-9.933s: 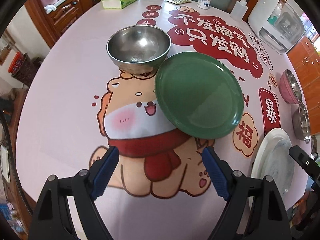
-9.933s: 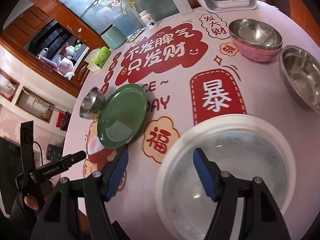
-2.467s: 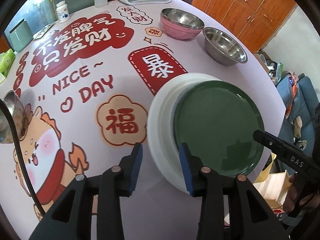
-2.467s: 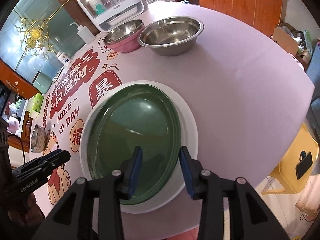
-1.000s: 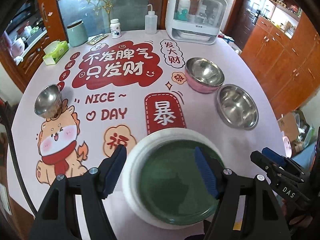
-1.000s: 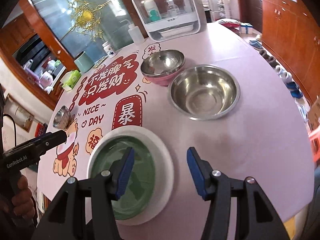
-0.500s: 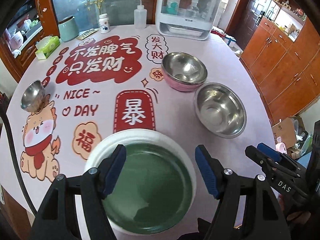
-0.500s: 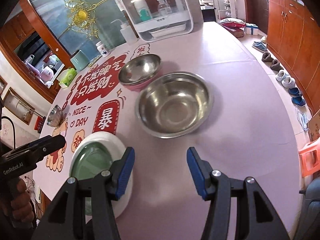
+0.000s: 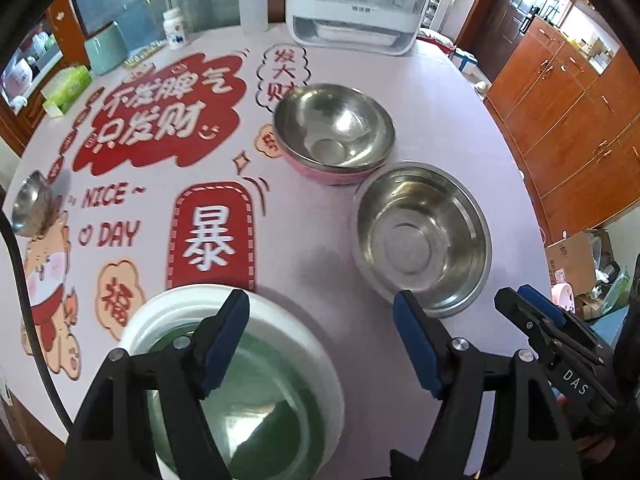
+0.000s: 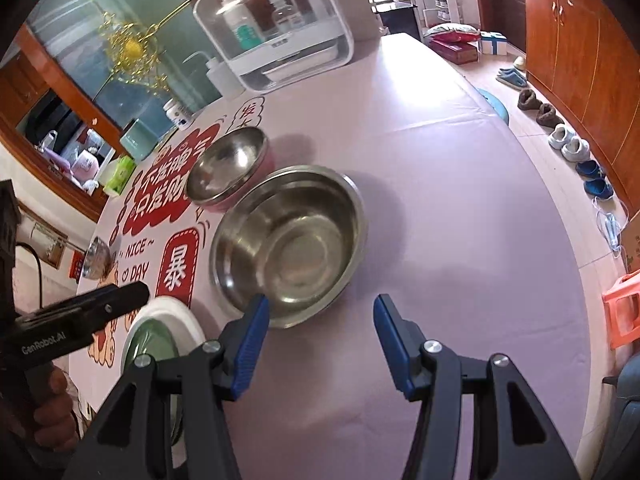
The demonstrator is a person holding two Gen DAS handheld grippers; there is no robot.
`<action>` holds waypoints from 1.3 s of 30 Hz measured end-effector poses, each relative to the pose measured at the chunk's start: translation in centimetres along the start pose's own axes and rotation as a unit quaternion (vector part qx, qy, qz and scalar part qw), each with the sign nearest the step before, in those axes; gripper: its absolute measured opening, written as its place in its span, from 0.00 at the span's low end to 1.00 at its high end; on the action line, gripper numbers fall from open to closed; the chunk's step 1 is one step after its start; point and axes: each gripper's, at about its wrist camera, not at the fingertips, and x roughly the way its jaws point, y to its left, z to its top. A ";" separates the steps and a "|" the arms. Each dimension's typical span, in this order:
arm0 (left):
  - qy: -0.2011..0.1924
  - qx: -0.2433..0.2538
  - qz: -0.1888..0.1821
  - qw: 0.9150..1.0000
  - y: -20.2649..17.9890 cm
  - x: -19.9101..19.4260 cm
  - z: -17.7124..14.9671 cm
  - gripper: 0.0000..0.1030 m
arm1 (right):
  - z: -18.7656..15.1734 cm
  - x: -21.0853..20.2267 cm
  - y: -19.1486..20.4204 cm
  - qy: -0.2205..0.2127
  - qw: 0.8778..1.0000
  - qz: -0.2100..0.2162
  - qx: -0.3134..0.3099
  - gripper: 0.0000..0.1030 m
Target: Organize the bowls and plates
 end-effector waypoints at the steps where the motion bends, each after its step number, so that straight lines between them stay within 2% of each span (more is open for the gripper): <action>1: 0.005 -0.001 -0.001 1.000 -0.2 0.5 0.2 0.71 | 0.2 0.3 -0.2 0.001 1.000 0.001 0.002 0.53; 9: 0.019 -0.006 0.004 1.000 -1.5 3.7 1.5 0.71 | 1.1 2.5 -1.8 0.007 1.000 0.019 0.021 0.53; 16: 0.021 -0.019 -0.001 1.000 -1.5 5.8 2.4 0.71 | 1.6 4.1 -1.7 0.010 0.999 0.029 0.010 0.52; 22: 0.023 -0.026 -0.022 0.999 -1.5 7.1 2.8 0.70 | 1.7 4.8 -1.3 0.013 0.999 0.034 -0.006 0.41; 26: 0.033 -0.024 -0.021 0.999 -1.6 8.1 3.0 0.59 | 1.8 5.3 -1.4 0.020 0.999 0.032 -0.008 0.34; 31: 0.048 -0.024 -0.022 0.998 -1.5 9.0 3.0 0.34 | 1.8 5.9 -1.7 0.026 0.999 0.031 -0.004 0.28; 34: 0.053 -0.021 -0.018 0.998 -1.7 9.4 2.9 0.25 | 1.8 6.0 -1.9 0.028 0.999 0.029 -0.001 0.26; 39: 0.054 -0.016 -0.023 0.998 -2.2 9.8 2.9 0.17 | 1.9 6.0 -2.0 0.028 0.999 0.032 -0.002 0.21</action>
